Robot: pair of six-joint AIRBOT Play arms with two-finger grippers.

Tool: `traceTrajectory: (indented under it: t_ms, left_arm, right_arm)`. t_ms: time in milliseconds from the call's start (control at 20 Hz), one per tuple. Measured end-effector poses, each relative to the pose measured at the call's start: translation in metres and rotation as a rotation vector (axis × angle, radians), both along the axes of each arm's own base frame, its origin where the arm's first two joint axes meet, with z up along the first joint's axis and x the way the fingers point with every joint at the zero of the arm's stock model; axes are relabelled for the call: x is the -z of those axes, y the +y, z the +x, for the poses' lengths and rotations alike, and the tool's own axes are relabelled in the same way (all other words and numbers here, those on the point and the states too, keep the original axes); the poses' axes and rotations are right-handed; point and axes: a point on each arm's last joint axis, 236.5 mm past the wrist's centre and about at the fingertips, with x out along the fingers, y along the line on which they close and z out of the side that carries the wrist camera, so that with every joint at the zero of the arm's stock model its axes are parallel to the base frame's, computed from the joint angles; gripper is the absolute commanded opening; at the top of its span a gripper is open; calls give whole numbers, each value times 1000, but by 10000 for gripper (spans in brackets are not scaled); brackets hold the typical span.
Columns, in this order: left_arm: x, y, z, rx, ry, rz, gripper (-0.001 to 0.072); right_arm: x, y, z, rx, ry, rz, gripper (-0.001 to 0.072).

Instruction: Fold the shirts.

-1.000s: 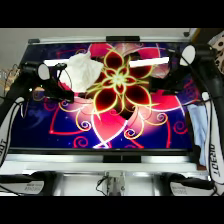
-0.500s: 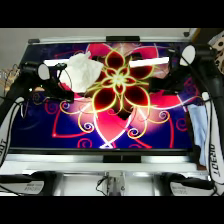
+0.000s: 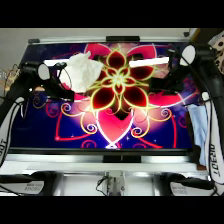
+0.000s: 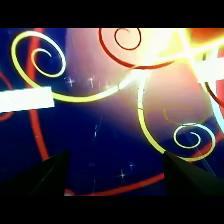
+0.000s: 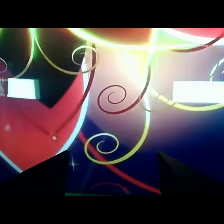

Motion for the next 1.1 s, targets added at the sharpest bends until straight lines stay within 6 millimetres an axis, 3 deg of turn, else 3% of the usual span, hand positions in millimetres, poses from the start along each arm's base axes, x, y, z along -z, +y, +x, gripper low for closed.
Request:
traceTrajectory:
  t_ms: [150, 250, 350, 400, 600, 750, 850, 1050, 1100]
  left_arm:
    - [-1, -4, 14, -5, -56, -17, 717]
    - [-5, -8, 34, -9, -136, -36, 716]
    - [-10, -10, 55, -15, -224, -52, 691]
    - [-12, -11, 68, -18, -273, -60, 607]
    - [-10, 2, 125, -90, -395, -85, 610]
    - [15, 18, 159, -207, -371, -153, 611]
    - [38, 25, 170, -289, -314, -228, 610]
    - [75, 17, 181, -389, -230, -376, 608]
    - [80, 13, 183, -396, -222, -404, 553]
  right_arm:
    - [0, 1, 0, 1, -1, 4, 657]
    - [-1, 3, 2, 1, -7, 13, 657]
    - [-2, 5, 4, 1, -17, 21, 657]
    - [-2, 5, 5, 1, -22, 23, 657]
    - [-3, 8, 9, 1, -40, 34, 657]
    - [-4, 11, 10, 0, -44, 44, 657]
    - [-4, 13, 10, -2, -44, 54, 657]
    - [-6, 19, 11, -5, -48, 78, 657]
    - [-6, 20, 11, -5, -49, 84, 657]
